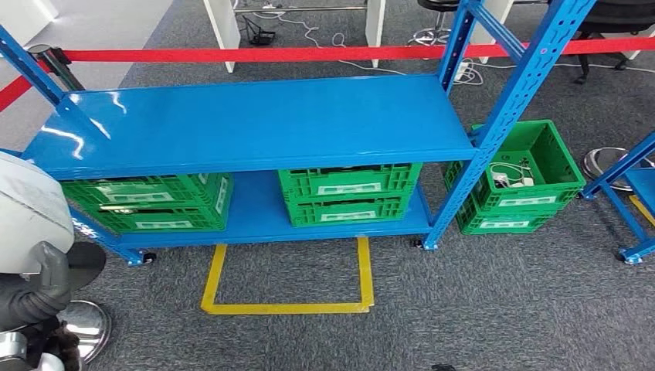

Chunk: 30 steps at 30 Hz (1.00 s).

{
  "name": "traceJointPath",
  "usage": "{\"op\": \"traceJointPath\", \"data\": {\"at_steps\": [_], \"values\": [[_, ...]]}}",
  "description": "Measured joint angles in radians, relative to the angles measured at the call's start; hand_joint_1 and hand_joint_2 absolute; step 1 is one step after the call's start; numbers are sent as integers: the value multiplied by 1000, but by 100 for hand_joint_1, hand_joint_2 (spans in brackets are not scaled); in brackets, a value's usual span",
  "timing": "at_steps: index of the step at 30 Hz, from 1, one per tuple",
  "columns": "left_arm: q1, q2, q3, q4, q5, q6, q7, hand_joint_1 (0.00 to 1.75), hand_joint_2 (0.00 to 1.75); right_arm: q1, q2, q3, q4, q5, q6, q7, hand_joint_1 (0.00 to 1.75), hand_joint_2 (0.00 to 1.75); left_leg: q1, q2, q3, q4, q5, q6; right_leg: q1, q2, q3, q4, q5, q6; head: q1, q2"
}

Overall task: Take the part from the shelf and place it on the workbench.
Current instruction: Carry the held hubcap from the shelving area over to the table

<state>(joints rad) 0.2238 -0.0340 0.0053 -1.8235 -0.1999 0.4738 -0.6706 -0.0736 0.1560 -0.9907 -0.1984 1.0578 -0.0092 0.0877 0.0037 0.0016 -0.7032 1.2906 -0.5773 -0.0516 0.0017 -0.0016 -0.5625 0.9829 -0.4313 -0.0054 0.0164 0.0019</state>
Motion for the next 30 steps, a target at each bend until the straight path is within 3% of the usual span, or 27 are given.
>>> {"op": "traceJointPath", "data": {"at_steps": [6,8,9,10,12,13,15,16,17,18,19,20,21,22,23,24,26,27,28,30], "values": [[0,0,0,0,0,0,0,175,175,0,0,0,0,0,0,2,0,175,1,0,6,2,11,0,0,0,-7,1,5,1,0,0],[-1,2,0,0,-4,0,-1,175,175,0,0,0,0,0,-1,8,0,175,3,0,67,-64,66,0,0,0,-33,5,22,4,0,0],[-6,4,-1,0,-8,2,-2,175,175,-1,0,-1,0,-3,0,10,0,175,4,-1,135,-154,78,4,1,1,-50,9,38,9,0,0],[-15,8,-1,0,-15,6,-1,175,175,1,-1,-6,-1,-12,0,1,0,175,4,-1,190,-244,98,18,0,2,-72,11,56,20,0,0],[-32,16,-1,0,-24,14,5,175,175,4,-1,-16,-2,-33,3,-26,0,175,0,0,236,-358,97,50,-3,5,-105,30,46,40,2,0],[-36,19,0,-1,-25,17,9,175,175,7,0,-21,-2,-40,5,-39,0,175,-1,2,218,-357,113,63,-5,5,-119,55,16,47,4,0],[-38,22,1,-2,-21,19,15,175,175,7,0,-25,-2,-43,8,-41,0,175,-3,2,195,-356,134,68,-5,5,-142,170,-81,52,8,0],[-39,23,2,-3,-19,19,18,175,175,6,1,-27,-2,-43,9,-41,0,175,-3,2,180,-355,146,68,-5,5,-151,238,-116,54,9,0],[-39,24,2,-4,-18,19,21,175,175,6,1,-28,-2,-42,10,-40,0,175,-4,2,163,-354,160,68,-5,5,-151,293,-131,55,9,0],[-39,25,3,-6,-17,19,24,175,175,5,1,-29,-2,-42,11,-38,0,175,-5,3,146,-353,173,66,-5,5,-138,317,-119,55,9,0],[-39,25,3,-8,-16,18,27,175,175,6,2,-30,-2,-41,11,-34,0,175,-4,3,129,-352,185,64,-5,5,-107,305,-91,54,9,0],[-38,27,4,-11,-14,17,31,175,175,5,2,-31,-2,-40,11,-30,0,175,-4,2,114,-350,197,61,-5,5,-59,256,-62,54,9,0],[-36,28,5,-15,-12,16,34,175,175,4,2,-32,-2,-38,11,-24,0,175,-5,2,100,-347,209,56,-5,5,3,178,-55,53,10,0],[-34,29,6,-20,-10,14,36,175,175,3,2,-33,-2,-35,11,-19,0,175,-5,1,89,-343,219,51,-4,6,65,91,-65,51,9,0],[-32,30,7,-26,-8,11,37,175,175,1,3,-33,-2,-32,12,-14,0,175,-6,1,83,-341,228,46,-3,7,106,25,-83,47,8,0],[-29,30,7,-31,-6,9,37,175,175,0,3,-33,-2,-29,13,-11,0,175,-6,1,81,-339,237,40,0,9,128,-15,-101,43,8,0],[-17,31,7,-38,2,2,35,175,175,2,3,-33,-1,-21,16,-9,0,175,-4,2,77,-338,249,29,2,7,116,-20,-97,27,9,0],[-8,31,8,-41,9,-2,33,175,175,2,4,-33,-1,-17,16,-11,0,175,-2,1,70,-329,233,22,1,5,106,-18,-88,17,9,0],[0,31,10,-44,18,-8,29,175,175,3,4,-33,-1,-13,16,-16,0,175,-1,1,60,-303,196,16,-1,3,94,-18,-76,7,6,0],[13,32,17,-49,38,-26,18,175,175,1,5,-33,-1,-7,16,-32,0,175,-1,0,32,-197,80,7,-1,0,69,-17,-49,-4,0,0]]}}
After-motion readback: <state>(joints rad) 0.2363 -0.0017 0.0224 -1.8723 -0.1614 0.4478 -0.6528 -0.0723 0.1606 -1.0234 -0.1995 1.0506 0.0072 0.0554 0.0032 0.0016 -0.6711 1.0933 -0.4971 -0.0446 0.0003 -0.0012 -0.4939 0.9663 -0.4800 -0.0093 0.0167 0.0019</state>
